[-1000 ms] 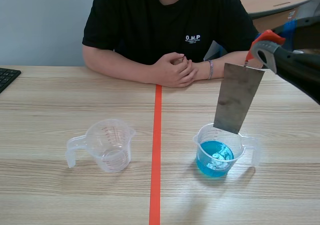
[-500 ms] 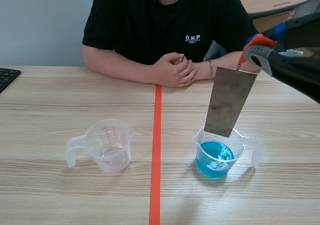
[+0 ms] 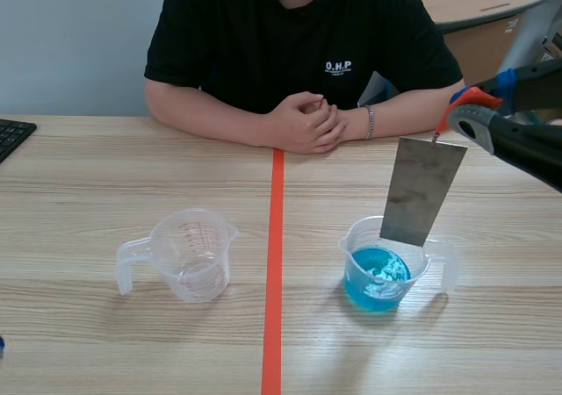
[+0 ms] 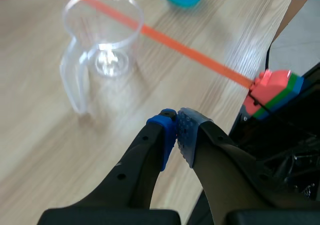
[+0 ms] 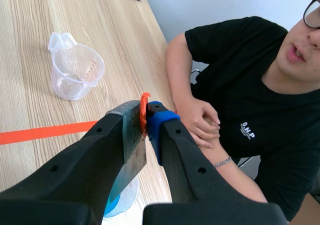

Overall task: Do the redox reaction experiment.
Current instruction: 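Move the plate over the blue solution, then point at the plate with the left hand, then lower the plate into the blue solution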

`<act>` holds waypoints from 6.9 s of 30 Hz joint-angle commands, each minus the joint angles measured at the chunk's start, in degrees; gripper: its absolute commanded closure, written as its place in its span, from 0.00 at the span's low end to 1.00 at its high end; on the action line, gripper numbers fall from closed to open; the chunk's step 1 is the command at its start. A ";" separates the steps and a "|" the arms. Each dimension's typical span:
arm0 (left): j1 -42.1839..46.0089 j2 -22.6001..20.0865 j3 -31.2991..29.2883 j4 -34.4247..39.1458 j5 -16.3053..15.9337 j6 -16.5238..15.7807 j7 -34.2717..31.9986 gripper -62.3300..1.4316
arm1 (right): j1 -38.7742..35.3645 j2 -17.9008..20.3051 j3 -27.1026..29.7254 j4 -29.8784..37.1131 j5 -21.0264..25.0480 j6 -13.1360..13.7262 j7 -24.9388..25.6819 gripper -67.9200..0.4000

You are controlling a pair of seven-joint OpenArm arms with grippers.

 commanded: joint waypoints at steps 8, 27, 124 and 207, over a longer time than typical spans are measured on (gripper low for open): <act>-15.58 -1.51 11.50 6.86 -0.46 -0.35 2.25 0.91 | 0.70 0.33 -0.04 0.26 0.13 -0.37 2.03 0.97; -50.62 19.39 40.44 6.34 4.15 8.96 24.06 0.91 | 0.70 0.31 -0.04 0.26 -0.04 -0.37 2.14 0.97; -56.43 31.26 46.66 -4.90 7.21 19.21 27.78 0.91 | 0.68 -0.17 0.17 0.26 -0.24 -0.37 2.10 0.97; 7.72 30.69 1.90 5.11 1.05 28.20 26.38 0.91 | 27.67 -8.76 -25.86 -31.41 -15.17 3.15 11.37 0.97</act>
